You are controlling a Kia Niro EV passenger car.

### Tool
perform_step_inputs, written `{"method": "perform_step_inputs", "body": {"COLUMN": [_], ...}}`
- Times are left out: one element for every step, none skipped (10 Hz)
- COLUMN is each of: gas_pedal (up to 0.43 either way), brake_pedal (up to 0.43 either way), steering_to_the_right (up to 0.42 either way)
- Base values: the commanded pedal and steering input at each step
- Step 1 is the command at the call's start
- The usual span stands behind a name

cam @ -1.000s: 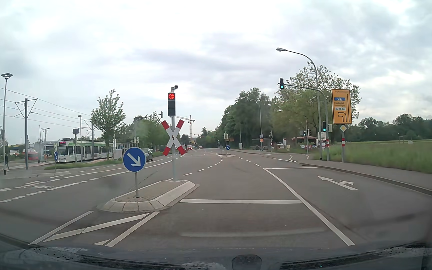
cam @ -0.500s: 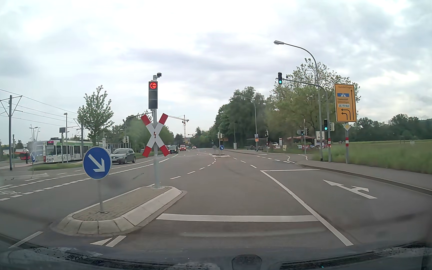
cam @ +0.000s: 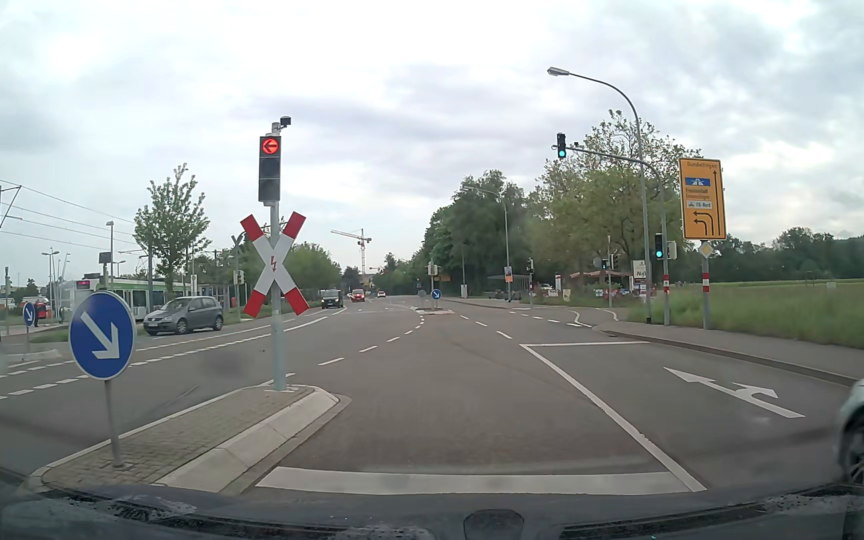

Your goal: Follow the waypoints while adhering to traffic rules and regulations

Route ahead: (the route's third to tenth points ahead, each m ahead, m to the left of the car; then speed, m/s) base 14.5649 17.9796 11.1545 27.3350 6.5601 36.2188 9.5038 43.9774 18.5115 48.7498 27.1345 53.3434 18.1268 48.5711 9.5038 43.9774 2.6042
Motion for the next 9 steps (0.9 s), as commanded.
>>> {"method": "perform_step_inputs", "body": {"gas_pedal": [0.0,0.0,0.0,0.0,0.0,0.0,0.0,0.0,0.0], "brake_pedal": [0.201,0.201,0.201,0.189,0.165,0.165,0.183,0.177,0.195], "steering_to_the_right": [0.02,0.015,0.011,0.006,0.006,0.006,0.006,0.006,0.005]}}
